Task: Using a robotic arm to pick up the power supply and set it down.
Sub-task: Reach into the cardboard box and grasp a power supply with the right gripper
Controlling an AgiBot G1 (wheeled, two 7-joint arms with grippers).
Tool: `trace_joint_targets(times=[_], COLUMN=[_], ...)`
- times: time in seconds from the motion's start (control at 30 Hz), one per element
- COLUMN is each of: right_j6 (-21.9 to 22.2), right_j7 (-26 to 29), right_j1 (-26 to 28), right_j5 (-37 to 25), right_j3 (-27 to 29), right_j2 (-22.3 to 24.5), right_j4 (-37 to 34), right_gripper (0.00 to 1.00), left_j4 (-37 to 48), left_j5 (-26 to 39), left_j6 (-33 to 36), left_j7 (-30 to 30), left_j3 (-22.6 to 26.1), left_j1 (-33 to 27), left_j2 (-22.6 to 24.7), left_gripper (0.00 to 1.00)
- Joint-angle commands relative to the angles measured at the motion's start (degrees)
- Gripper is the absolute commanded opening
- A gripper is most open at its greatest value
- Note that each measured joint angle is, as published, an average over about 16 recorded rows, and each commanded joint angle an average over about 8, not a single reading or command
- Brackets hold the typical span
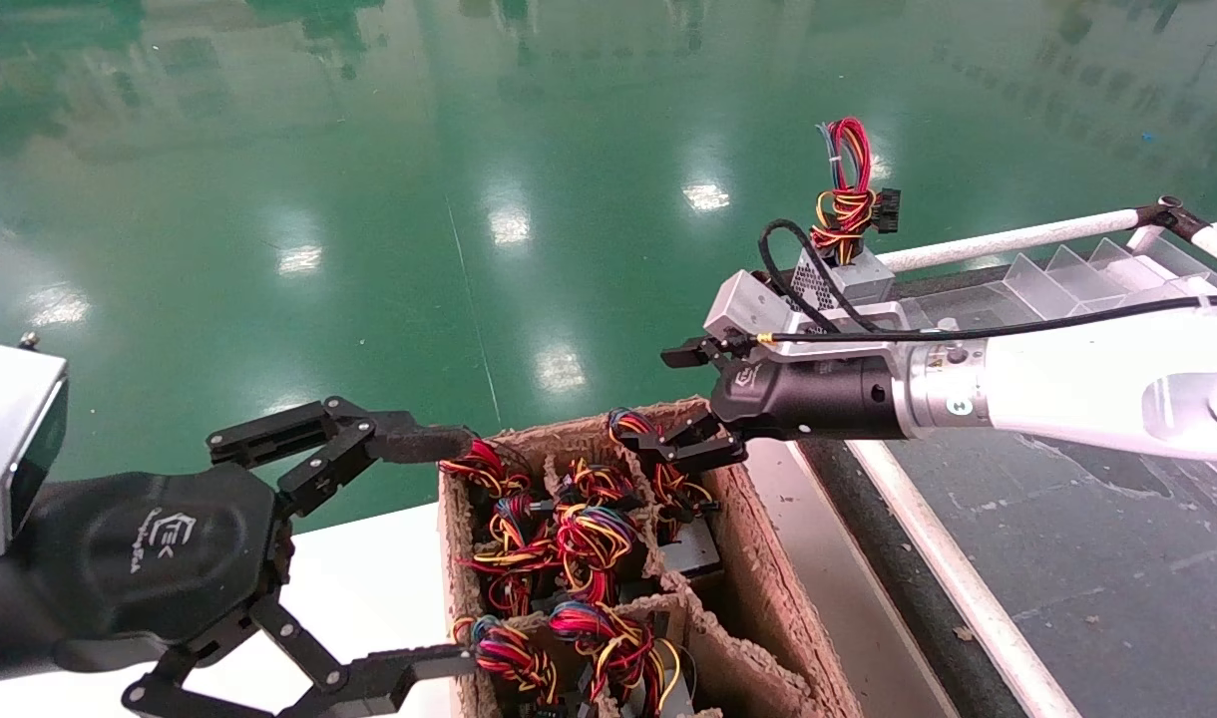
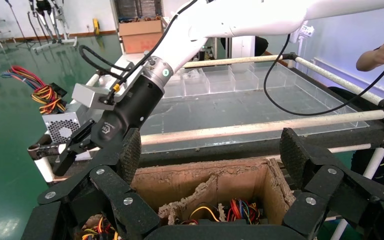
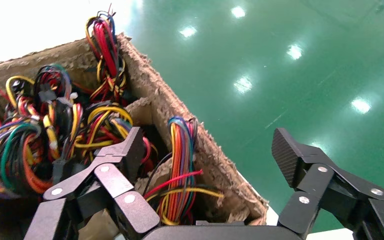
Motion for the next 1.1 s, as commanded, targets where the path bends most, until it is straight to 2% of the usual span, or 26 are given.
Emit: trace_joint_targets(times=[0.03,0.5,1.1], right_j6=[-0.5,0.1,0.8], right_j7=[-1.0,-4.8,-7.8], right_j1=[0.3,0.5,0.2], right_j5=[0.0,-0.1,-0.2], right_j3=[0.0,0.0,-0.1], right_j2=[0.0,-1.0,-3.0], right_j4=[-1.0,-4.9,-6.4], right_gripper=[0.00,0.00,0.00], left_j4=[0.0,0.0,0.0], left_j5=[0.0,0.0,-0.1], left_j6=[0.0,0.0,0.0], left_j7=[0.0,0.0,0.0], left_j3=[0.0,0.0,0.1], left_j1=[0.0,0.0,0.0], left_j2=[0.0,0.0,0.0], left_gripper=[1.00,1.00,1.00])
